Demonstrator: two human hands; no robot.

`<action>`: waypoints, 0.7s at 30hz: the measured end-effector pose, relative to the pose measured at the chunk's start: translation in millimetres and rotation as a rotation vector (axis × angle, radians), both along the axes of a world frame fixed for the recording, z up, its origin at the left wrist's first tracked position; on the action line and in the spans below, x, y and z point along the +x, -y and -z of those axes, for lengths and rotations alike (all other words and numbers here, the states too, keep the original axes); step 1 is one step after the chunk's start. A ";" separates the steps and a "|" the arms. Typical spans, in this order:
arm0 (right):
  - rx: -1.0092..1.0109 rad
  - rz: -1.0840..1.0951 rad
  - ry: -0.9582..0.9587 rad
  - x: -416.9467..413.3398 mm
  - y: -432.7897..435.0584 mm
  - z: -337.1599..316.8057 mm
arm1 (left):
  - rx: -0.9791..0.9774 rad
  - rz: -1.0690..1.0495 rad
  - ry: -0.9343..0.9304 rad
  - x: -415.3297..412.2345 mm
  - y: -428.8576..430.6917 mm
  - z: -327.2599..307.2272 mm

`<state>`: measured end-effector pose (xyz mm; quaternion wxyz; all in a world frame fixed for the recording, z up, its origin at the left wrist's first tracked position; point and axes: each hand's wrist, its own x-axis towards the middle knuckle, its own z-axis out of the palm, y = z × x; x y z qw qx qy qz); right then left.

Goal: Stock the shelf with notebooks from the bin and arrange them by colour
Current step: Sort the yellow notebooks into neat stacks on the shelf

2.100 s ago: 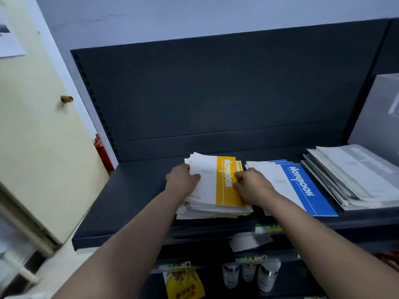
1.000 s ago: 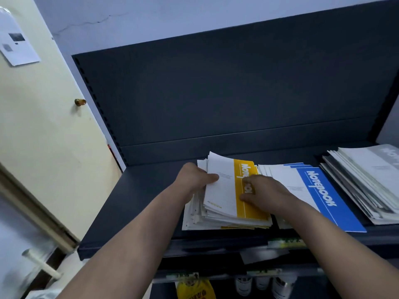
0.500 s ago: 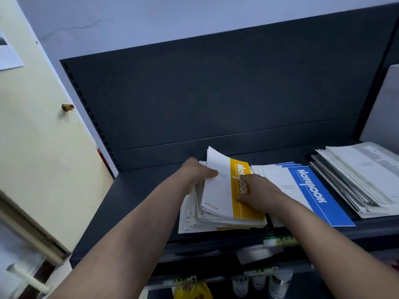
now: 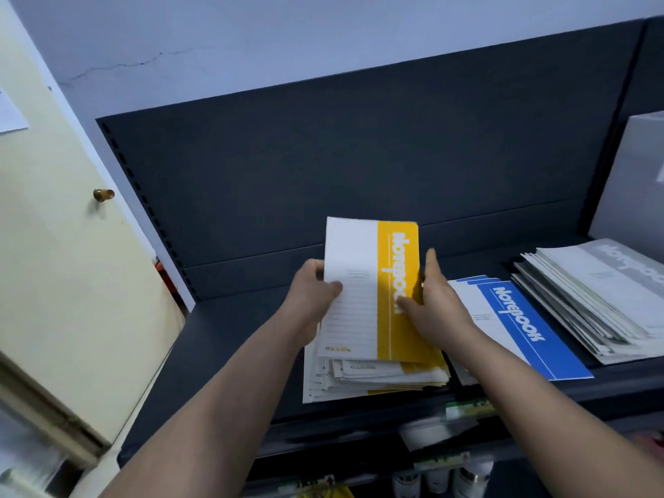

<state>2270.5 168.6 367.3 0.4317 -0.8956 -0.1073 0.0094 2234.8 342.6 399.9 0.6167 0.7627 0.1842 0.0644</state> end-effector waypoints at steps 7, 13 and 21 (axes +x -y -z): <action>0.128 -0.091 0.258 -29.2 -77.0 -25.7 | 0.159 -0.129 0.319 -40.2 -66.7 -5.0; 0.101 -0.238 0.326 -56.4 -152.8 -16.8 | 0.353 -0.244 0.390 -90.5 -130.5 17.1; 0.064 -0.318 0.288 -85.7 -188.0 25.2 | 0.332 -0.289 0.337 -122.8 -163.5 55.8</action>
